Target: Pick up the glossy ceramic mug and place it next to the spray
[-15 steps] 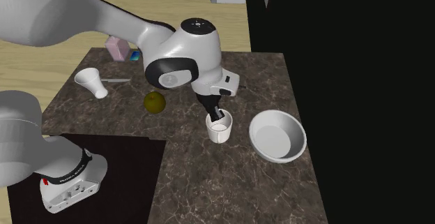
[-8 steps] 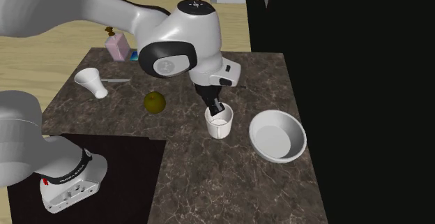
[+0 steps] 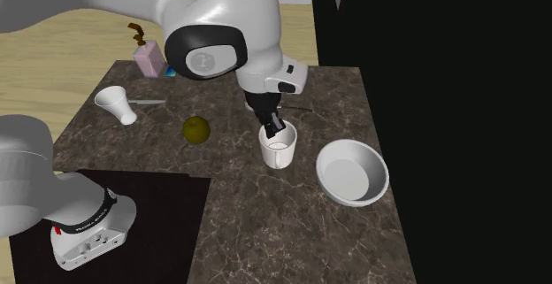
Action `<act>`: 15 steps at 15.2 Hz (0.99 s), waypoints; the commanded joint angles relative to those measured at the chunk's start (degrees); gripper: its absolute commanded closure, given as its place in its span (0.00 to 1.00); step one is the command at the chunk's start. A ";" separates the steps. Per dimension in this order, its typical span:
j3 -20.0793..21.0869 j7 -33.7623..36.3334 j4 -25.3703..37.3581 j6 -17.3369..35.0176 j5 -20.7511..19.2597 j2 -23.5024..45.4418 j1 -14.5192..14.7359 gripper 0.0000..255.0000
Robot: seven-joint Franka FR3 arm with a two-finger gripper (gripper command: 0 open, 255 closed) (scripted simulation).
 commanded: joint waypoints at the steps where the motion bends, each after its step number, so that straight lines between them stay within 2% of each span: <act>1: 0.02 -0.08 1.11 -1.66 -0.04 -0.54 -0.02 1.00; 15: 0.45 -0.21 9.38 -12.53 -0.10 -3.17 0.12 1.00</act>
